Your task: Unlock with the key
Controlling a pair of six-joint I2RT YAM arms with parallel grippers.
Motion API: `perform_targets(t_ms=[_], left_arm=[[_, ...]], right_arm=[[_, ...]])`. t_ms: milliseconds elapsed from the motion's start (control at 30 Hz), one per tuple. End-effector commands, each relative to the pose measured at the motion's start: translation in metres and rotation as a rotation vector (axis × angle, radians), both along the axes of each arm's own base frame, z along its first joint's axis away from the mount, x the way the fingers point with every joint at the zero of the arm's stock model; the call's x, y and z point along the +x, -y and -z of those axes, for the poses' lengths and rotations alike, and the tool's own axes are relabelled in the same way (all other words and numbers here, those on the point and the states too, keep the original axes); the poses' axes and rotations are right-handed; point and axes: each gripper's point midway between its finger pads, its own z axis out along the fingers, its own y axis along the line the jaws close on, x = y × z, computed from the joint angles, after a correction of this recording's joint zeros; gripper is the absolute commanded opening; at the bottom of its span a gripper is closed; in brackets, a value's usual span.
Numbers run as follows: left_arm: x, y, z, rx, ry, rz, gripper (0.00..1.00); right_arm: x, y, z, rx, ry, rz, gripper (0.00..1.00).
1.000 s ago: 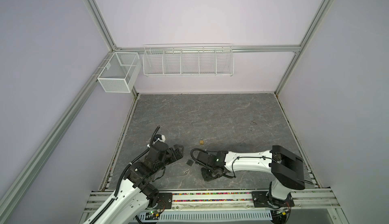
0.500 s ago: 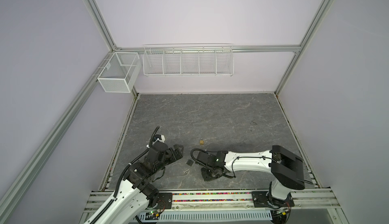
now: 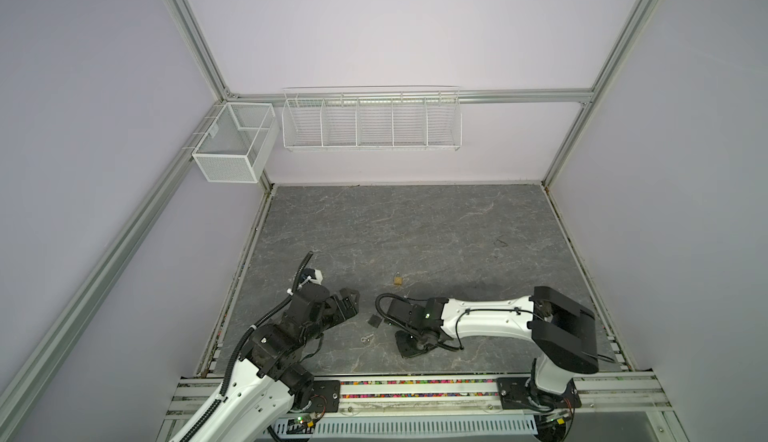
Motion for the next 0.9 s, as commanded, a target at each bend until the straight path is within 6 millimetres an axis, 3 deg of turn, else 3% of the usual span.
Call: perform_targets(t_ms=[0, 200, 633, 867], left_arm=[[-0.002, -0.006, 0.001, 0.013, -0.007, -0.023, 0.99], [-0.003, -0.006, 0.002, 0.012, -0.010, -0.025, 0.99], [-0.002, -0.005, 0.000, -0.010, -0.005, -0.037, 0.99], [-0.002, -0.002, -0.003, -0.040, -0.011, -0.039, 0.99]], right_arm=[[-0.001, 0.006, 0.011, -0.062, -0.009, 0.010, 0.19], [-0.001, 0.008, 0.010, -0.079, -0.005, 0.002, 0.14], [0.009, 0.009, -0.011, -0.053, 0.063, -0.004, 0.07], [0.015, 0.012, -0.021, -0.013, 0.099, -0.008, 0.06]])
